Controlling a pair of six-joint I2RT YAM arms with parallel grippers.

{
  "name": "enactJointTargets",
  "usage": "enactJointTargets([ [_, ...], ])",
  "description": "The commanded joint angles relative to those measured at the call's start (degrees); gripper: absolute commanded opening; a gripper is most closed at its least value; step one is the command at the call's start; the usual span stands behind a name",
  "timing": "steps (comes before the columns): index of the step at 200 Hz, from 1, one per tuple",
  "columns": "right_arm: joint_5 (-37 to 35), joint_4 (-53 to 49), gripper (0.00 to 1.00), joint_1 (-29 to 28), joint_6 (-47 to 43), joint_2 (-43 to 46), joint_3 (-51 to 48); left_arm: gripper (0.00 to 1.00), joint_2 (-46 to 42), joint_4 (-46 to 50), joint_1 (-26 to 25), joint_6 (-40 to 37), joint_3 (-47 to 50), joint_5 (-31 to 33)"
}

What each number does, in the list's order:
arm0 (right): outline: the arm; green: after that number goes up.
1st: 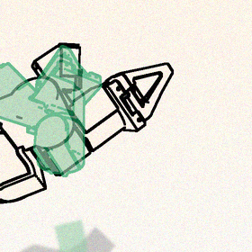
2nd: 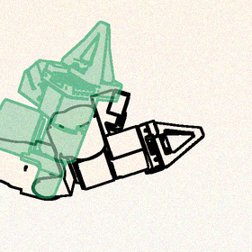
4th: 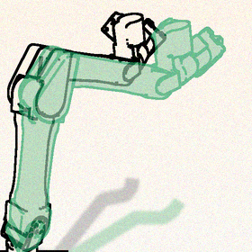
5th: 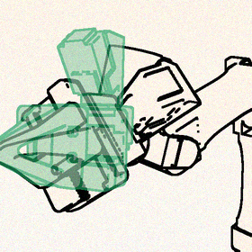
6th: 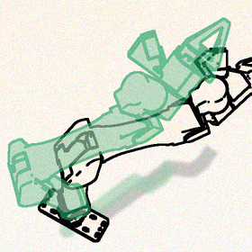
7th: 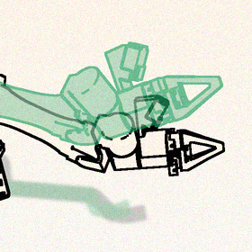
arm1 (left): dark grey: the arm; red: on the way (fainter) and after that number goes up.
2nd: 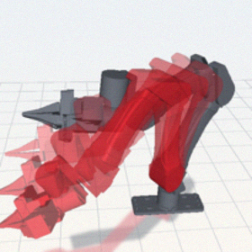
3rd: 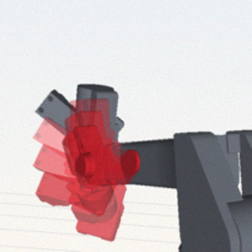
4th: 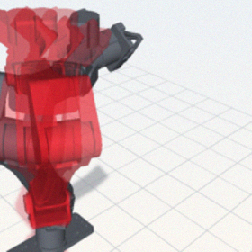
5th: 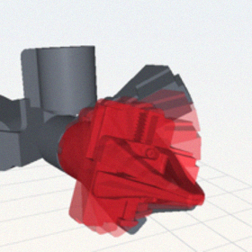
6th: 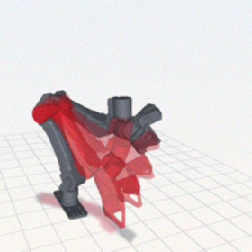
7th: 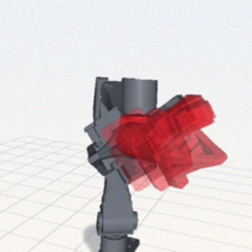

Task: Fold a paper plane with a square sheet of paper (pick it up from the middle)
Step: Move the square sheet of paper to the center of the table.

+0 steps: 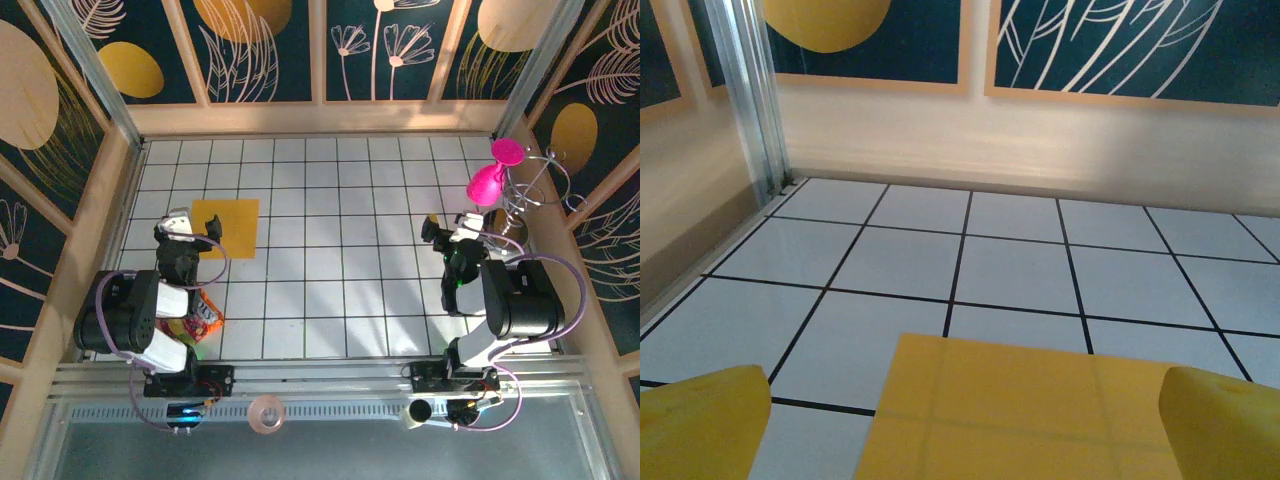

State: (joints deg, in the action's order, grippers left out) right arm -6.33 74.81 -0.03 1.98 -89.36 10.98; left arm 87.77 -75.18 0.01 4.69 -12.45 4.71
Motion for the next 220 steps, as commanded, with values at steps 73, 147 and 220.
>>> enactJointTargets([
  [73, 0.09, 2.49, 0.99, 0.60, -0.38, -0.16, 0.88, 0.99, 0.18, -1.11, 0.32, -0.43, -0.37, -1.13],
  [147, 0.24, 2.45, 0.99, 0.69, -0.35, -0.17, 0.95, 0.99, 0.21, -0.85, 0.32, -0.40, -0.47, -1.02],
  [220, 0.17, -1.26, 0.99, 0.06, -1.36, 3.89, 1.33, 0.99, -2.23, -12.71, 0.25, 2.32, 6.80, 6.58],
])
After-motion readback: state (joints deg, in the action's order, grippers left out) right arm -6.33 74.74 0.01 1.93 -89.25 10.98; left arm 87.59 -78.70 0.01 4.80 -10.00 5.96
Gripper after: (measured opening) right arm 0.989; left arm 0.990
